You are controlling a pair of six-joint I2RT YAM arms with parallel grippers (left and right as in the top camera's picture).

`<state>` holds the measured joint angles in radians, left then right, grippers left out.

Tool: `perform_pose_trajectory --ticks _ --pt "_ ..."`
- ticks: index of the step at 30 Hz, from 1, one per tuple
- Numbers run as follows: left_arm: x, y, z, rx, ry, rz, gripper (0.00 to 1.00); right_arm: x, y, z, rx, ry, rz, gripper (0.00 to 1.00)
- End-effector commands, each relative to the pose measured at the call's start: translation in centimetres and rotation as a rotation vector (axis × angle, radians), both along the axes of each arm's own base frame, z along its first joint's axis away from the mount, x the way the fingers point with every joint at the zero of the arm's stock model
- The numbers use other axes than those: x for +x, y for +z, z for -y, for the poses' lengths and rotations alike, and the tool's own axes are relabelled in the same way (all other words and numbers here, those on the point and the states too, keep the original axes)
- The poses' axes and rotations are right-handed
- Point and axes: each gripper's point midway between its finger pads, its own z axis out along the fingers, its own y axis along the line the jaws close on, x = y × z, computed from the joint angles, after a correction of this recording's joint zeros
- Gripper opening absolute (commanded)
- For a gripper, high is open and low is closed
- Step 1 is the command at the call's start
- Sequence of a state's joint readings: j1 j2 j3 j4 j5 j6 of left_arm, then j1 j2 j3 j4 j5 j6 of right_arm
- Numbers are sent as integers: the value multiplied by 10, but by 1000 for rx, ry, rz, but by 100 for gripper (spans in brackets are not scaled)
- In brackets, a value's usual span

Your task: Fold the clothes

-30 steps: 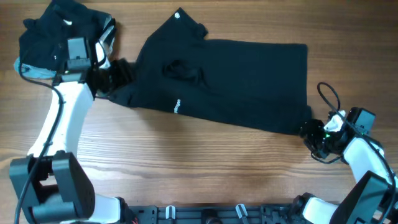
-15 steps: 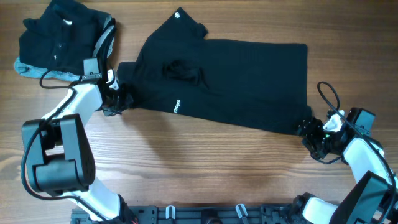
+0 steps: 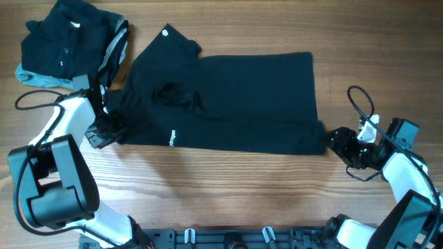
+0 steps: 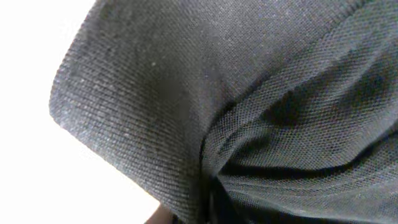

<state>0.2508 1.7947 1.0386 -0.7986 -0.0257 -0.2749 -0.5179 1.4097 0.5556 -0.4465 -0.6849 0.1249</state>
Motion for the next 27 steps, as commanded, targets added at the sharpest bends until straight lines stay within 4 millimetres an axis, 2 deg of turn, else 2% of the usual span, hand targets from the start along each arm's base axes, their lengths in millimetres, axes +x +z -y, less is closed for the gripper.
perform_pose_trajectory --ticks 1,2,3,6,10,11,12,14,15,16,18,20,24,27 --pt "1 4 -7 37 7 20 49 11 7 -10 23 43 63 65" --pt "7 4 -1 -2 5 46 55 17 9 -21 18 74 71 66" --pt "9 5 3 -26 4 59 55 20 10 -25 2 91 63 66" --pt "25 21 17 -110 -4 130 60 30 20 -25 -114 103 -23 70" --pt "55 72 46 -243 -66 312 61 42 52 -10 -205 68 -84 72" --pt "65 85 62 -292 -109 375 61 43 58 -8 -217 61 -93 72" --pt "72 90 77 -315 -150 406 56 42 59 -7 -211 50 -106 72" --pt "85 83 103 -315 -236 427 25 38 59 -9 -199 49 -125 72" --pt "91 75 116 -320 -270 424 12 37 58 -10 -197 50 -132 72" --pt "93 64 122 -307 -282 405 4 36 58 -10 -197 50 -134 72" --pt "89 37 131 -309 -294 331 4 36 58 -10 -196 50 -136 72" --pt "90 20 139 -315 -310 306 4 37 58 -9 -198 49 -130 72" --pt "110 2 158 -315 -365 360 4 40 59 -9 -202 46 -117 72" --pt "132 -18 188 -323 -428 438 4 42 60 -8 -204 44 -110 72"
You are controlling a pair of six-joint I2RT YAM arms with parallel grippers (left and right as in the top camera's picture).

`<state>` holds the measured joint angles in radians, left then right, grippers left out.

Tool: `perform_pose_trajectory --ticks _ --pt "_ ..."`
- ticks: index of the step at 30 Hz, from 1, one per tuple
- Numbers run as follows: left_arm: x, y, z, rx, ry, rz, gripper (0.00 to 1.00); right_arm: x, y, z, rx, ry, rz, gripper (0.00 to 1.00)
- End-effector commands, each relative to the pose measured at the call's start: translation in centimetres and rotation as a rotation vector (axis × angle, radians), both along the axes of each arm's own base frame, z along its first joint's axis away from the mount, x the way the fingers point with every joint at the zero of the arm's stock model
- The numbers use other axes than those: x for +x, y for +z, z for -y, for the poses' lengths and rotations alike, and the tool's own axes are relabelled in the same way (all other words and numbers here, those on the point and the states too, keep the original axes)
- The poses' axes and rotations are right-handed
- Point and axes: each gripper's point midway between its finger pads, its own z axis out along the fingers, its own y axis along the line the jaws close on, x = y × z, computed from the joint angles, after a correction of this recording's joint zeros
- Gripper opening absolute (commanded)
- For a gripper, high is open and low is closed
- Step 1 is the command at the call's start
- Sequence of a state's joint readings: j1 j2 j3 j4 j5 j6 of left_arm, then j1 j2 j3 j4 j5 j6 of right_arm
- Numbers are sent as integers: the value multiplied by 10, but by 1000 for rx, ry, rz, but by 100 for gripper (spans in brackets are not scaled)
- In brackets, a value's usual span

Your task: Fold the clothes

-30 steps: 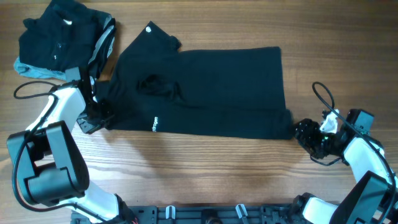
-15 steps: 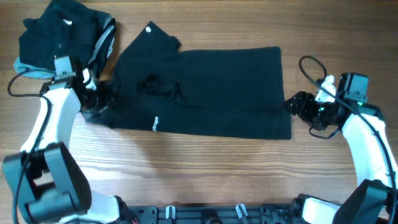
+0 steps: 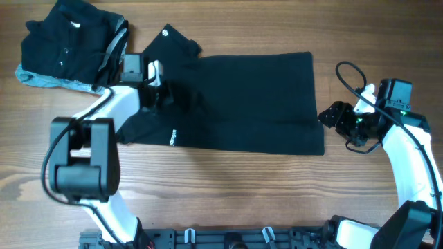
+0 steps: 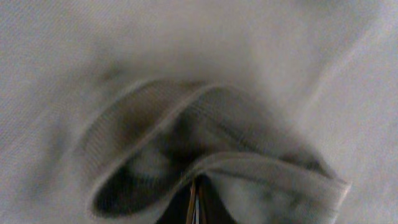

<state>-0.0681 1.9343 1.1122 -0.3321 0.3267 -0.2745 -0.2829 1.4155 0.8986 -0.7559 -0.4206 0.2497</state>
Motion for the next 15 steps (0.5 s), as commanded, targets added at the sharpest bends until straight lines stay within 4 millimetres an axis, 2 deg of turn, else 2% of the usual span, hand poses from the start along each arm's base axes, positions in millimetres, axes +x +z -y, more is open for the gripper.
perform_pose_trajectory --ticks 1,4,5,6,7,10,11,13,14,15 --pt "16 -21 31 -24 -26 44 4 6 4 2 -13 -12 15 72" --pt "49 24 43 -96 1 206 7 5 4 2 -13 -10 11 72" --pt "52 33 43 -98 0 227 13 5 4 2 -13 -10 11 72" --pt "51 38 43 -98 0 230 24 5 3 4 -26 -14 8 74" --pt "43 35 39 -85 0 192 35 4 0 12 -67 -27 -3 76" --pt "22 30 21 -36 16 99 36 7 -3 22 -124 -47 2 77" --pt "16 32 11 -20 36 74 36 9 -6 23 -125 -49 9 72" --pt "3 44 -13 13 64 42 36 8 -21 22 -117 -48 -21 66" --pt "-9 53 -32 35 92 12 37 8 -36 21 -101 -43 -61 66" --pt "-19 52 -46 68 125 -26 38 11 -45 17 -72 -32 -72 64"
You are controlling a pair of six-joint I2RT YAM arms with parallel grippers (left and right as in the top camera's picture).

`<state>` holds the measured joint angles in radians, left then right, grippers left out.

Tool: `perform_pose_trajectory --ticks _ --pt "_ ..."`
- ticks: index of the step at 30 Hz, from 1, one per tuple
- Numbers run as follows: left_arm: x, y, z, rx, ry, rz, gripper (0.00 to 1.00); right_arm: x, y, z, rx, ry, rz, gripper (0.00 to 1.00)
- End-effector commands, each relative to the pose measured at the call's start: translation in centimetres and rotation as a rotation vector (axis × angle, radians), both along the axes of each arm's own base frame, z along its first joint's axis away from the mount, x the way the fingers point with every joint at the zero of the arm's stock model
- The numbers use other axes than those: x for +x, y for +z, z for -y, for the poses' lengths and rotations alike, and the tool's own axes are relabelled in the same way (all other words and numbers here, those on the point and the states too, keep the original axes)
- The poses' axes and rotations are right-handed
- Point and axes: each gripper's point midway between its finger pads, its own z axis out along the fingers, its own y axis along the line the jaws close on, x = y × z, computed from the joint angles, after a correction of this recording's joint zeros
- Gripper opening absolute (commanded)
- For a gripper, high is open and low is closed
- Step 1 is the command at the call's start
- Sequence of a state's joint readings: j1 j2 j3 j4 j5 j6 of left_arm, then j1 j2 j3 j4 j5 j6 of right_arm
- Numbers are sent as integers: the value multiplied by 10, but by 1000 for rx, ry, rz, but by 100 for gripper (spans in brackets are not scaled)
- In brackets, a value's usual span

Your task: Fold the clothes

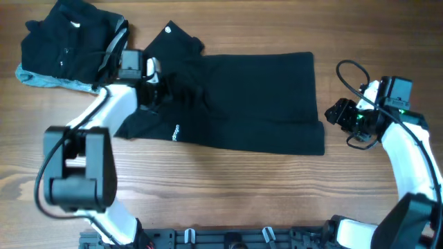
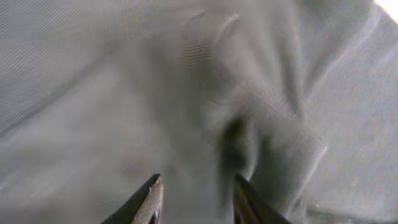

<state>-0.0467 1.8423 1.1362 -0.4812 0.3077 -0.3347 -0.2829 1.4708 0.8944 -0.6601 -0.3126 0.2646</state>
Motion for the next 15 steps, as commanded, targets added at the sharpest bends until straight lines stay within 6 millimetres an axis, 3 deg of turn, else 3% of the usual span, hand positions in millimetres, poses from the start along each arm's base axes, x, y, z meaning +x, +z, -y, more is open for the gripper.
perform_pose_trajectory --ticks 1,4,9,11,13,15 --pt "-16 18 -50 119 80 -28 38 0 -37 -10 73 26 -76 60" --pt "-45 -3 -83 192 152 -160 39 5 -54 -16 108 64 -87 55" --pt "-71 -37 -103 249 193 -234 43 13 -54 -25 150 121 -38 45" --pt "-78 -49 -107 276 200 -243 43 11 -58 -26 151 122 -54 47" --pt "-80 -54 -106 276 200 -245 43 9 -66 -27 159 121 -76 59" --pt "-79 -55 -107 277 201 -238 43 7 -72 -28 166 121 -94 61"
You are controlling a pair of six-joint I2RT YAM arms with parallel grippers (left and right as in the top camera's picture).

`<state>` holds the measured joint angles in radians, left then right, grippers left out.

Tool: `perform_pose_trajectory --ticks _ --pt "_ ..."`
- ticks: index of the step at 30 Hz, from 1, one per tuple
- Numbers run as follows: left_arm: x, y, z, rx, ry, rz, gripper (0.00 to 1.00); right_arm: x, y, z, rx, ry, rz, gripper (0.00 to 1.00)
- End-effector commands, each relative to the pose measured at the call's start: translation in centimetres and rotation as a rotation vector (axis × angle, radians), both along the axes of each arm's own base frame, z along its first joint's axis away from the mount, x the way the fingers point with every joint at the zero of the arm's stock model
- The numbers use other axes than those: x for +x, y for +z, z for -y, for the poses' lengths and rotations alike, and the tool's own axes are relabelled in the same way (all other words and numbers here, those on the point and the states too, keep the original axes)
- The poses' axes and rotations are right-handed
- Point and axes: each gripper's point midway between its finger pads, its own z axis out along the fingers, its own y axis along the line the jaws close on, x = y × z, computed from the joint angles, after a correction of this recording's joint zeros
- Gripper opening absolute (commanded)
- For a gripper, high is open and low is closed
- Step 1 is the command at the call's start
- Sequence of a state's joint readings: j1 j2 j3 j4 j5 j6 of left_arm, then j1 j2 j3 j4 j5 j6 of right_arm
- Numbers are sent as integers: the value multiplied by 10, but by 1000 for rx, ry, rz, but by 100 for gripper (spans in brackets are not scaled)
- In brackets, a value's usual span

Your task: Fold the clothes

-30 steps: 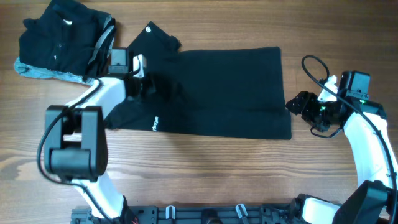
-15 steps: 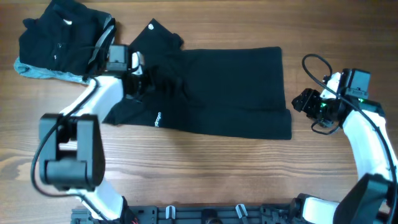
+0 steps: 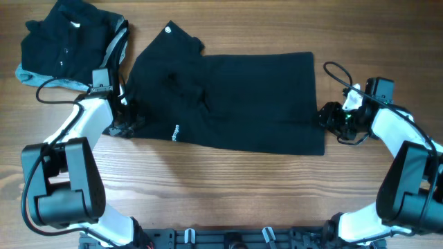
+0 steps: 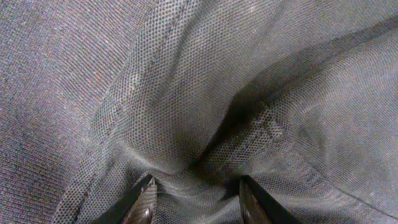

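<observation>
A black shirt [image 3: 235, 97] lies spread across the middle of the wooden table [image 3: 228, 187]. It has a small white logo [image 3: 174, 131] near its front left and a crumpled lump [image 3: 183, 86] on its left half. My left gripper [image 3: 127, 123] is pressed onto the shirt's front left edge. In the wrist view it [image 4: 196, 202] stands open, its fingertips [image 4: 142, 204] apart with bunched mesh fabric between them. My right gripper [image 3: 327, 116] touches the shirt's right edge; its jaws are too small and dark to read.
A pile of dark clothes [image 3: 66, 41] over a light blue garment [image 3: 34, 77] sits at the back left corner. A black cable [image 3: 337, 72] loops behind the right arm. The arms' base rail [image 3: 228, 238] runs along the front edge.
My left gripper has moved from the crumpled patch on the shirt's left half to the shirt's front left edge, still open. My right gripper has moved left until it touches the shirt's right edge.
At first my left gripper was at the shirt's front left edge and the right at its front right corner. Then the left was on the crumpled patch with its jaws close together, and the right stood off the shirt. The left then opened there. Now both are at the shirt's edges.
</observation>
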<state>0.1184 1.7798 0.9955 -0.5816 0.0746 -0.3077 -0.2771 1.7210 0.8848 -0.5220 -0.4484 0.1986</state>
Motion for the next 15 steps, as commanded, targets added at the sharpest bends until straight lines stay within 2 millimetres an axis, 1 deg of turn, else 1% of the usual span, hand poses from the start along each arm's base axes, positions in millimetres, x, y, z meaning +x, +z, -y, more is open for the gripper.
perform_pose_trajectory --ticks 1,3,4,5,6,7,8,10,12,13,15 --pt "-16 -22 -8 45 -3 -61 43 -6 -15 -7 31 21 -39 60" --pt "-15 -22 -8 45 -3 -60 44 -5 -13 -17 72 43 -27 39" --pt "-15 -22 -8 45 -3 -60 44 -3 -12 -17 70 43 -19 32" --pt "-15 -22 -8 45 -3 -60 44 -1 -11 -16 67 43 -10 20" --pt "-15 -22 -8 45 -3 -60 44 0 -7 -16 65 42 -5 11" --pt "-15 -22 -8 45 -3 -60 45 0 -1 -15 56 41 3 5" --pt "-16 -22 -8 45 -3 -60 45 1 4 -13 43 39 11 4" --pt "-16 -22 -8 45 -2 -60 45 7 28 -9 13 35 69 5" --pt "-16 -22 -8 45 -2 -61 45 11 46 -8 -4 35 126 4" --pt "-16 -22 -8 45 -2 -63 45 12 51 -6 -15 33 144 4" --pt "-18 -22 -9 43 5 -69 45 16 52 -5 -23 29 161 4"
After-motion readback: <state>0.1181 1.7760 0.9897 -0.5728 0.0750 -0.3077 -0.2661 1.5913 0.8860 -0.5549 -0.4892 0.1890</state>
